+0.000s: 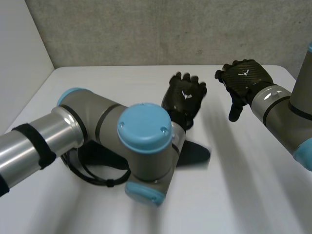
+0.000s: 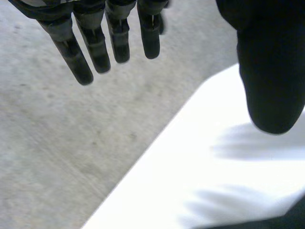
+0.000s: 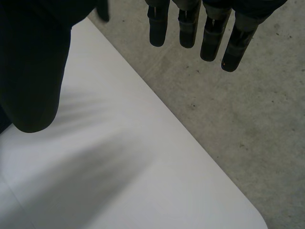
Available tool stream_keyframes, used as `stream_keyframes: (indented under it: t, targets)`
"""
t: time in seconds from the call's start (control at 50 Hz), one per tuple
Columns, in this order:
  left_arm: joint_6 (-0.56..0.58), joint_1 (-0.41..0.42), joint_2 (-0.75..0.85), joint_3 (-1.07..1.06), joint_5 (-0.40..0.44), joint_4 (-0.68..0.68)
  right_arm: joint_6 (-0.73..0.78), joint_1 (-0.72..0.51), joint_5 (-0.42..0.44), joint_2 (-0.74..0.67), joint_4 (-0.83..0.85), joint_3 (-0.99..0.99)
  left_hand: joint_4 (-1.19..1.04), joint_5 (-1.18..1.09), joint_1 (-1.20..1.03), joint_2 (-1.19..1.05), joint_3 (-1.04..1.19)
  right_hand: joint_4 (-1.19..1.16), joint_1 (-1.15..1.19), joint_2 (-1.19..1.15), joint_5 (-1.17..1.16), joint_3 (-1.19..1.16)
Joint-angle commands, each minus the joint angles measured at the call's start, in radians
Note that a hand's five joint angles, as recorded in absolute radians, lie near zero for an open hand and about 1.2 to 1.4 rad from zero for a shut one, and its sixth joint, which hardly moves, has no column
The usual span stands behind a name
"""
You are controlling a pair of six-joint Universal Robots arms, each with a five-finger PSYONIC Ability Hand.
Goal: Fold the shorts.
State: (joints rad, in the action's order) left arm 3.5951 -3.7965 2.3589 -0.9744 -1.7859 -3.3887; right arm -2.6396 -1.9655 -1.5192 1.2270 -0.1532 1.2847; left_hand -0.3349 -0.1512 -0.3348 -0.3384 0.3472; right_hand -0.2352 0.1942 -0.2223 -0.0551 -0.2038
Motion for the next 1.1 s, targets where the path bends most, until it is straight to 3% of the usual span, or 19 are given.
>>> stream_keyframes:
  t: [0.02,0.24,0.32,0.54,0.7,0.92,1.1]
  targets:
    - [-0.001,-0.047,-0.130,-0.141,-0.003,0.109,-0.002,-0.009,0.002,-0.011,0.001,0.007,0.116,0.106,0.115,0.119,-0.128,0.061,-0.020,0.048,0.055,0.029]
    - [-0.033,-0.204,-0.375,-0.411,-0.010,0.210,-0.092,-0.094,0.016,-0.095,-0.011,0.018,0.089,0.080,0.089,0.093,-0.101,0.061,-0.020,0.048,0.055,0.029]
    - [-0.097,-0.241,-0.455,-0.542,-0.015,0.218,-0.125,-0.130,0.040,-0.130,-0.009,0.025,0.025,0.016,0.025,0.028,-0.037,0.061,-0.020,0.048,0.055,0.029]
    - [-0.130,-0.236,-0.573,-0.759,-0.096,0.226,-0.131,-0.194,0.050,-0.201,0.000,0.039,-0.060,-0.069,-0.060,-0.057,0.048,0.061,-0.020,0.048,0.055,0.029]
    - [-0.111,-0.227,-0.648,-0.917,-0.092,0.200,-0.167,-0.211,0.053,-0.219,0.040,0.058,-0.122,-0.131,-0.122,-0.119,0.110,0.061,-0.020,0.048,0.055,0.029]
    - [0.037,-0.223,-0.682,-1.038,-0.092,0.091,-0.172,-0.222,0.047,-0.296,0.049,0.047,-0.113,-0.123,-0.114,-0.110,0.101,0.053,-0.012,0.040,0.048,0.022]
    - [0.089,-0.239,-0.649,-1.061,-0.092,-0.040,-0.171,-0.222,0.043,-0.293,0.049,0.047,-0.146,-0.155,-0.146,-0.142,0.133,0.053,-0.012,0.040,0.048,0.022]
